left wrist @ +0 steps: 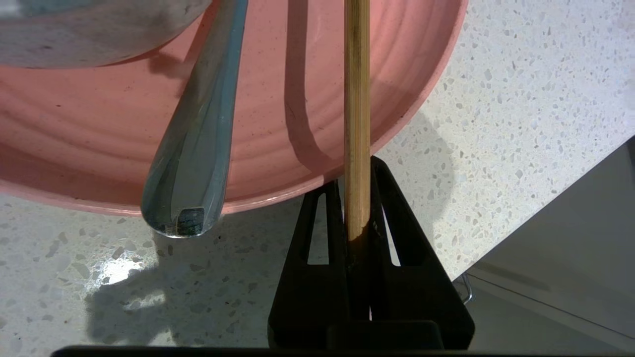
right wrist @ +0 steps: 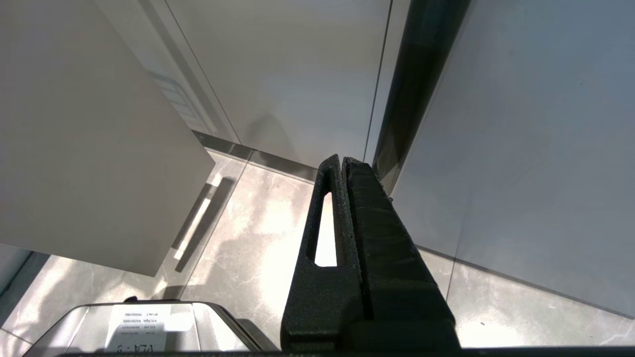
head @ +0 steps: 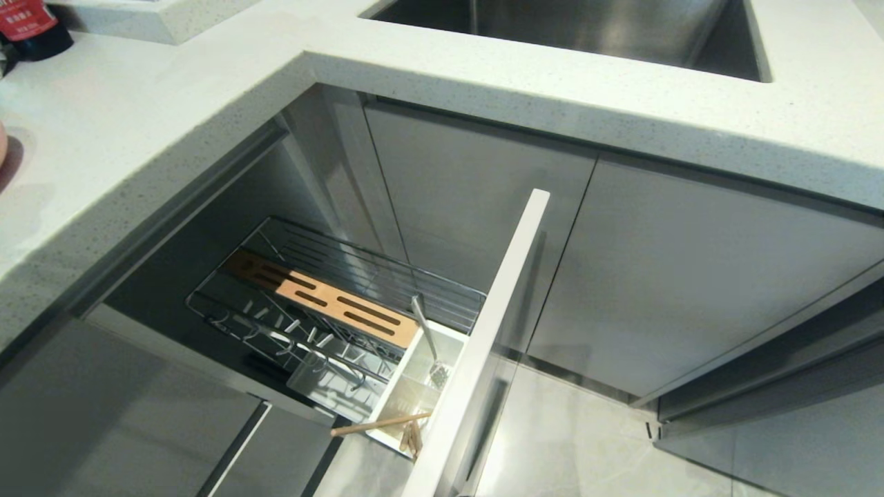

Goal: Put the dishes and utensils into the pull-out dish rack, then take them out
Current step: Take the chopsticks out of the cupboard

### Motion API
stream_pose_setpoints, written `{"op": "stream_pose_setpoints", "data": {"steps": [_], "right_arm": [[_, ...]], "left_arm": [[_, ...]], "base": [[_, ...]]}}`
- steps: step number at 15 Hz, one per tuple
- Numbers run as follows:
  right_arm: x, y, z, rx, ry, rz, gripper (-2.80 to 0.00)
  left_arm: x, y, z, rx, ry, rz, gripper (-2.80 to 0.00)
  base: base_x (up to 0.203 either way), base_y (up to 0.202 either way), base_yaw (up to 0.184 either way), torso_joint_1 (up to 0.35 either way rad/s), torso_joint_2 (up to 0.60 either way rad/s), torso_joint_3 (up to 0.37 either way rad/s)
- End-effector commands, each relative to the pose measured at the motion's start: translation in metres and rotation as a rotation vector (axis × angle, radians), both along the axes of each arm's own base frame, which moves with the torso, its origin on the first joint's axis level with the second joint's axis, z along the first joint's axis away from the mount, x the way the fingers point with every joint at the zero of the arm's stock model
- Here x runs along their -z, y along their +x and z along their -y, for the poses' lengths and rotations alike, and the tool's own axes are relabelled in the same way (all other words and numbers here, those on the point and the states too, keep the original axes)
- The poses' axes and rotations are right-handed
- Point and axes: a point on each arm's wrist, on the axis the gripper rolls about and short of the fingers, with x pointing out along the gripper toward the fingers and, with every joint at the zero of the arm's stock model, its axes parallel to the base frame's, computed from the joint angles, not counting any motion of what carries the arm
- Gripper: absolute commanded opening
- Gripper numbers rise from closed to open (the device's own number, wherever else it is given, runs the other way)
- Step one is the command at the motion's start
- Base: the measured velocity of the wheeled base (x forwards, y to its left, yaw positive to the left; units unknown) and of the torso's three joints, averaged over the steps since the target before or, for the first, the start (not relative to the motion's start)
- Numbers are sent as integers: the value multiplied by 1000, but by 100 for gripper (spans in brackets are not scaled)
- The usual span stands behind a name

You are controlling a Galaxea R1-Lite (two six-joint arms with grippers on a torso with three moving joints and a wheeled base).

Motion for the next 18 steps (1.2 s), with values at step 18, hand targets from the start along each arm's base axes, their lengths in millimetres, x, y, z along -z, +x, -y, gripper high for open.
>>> {"op": "stream_pose_setpoints", "data": {"steps": [18], "right_arm": [[0,0,0,0,0,0,-280]], "left_arm": [[-36,-59,26,-43,86,218,0]], "base": [[0,0,0,0,0,0]]}}
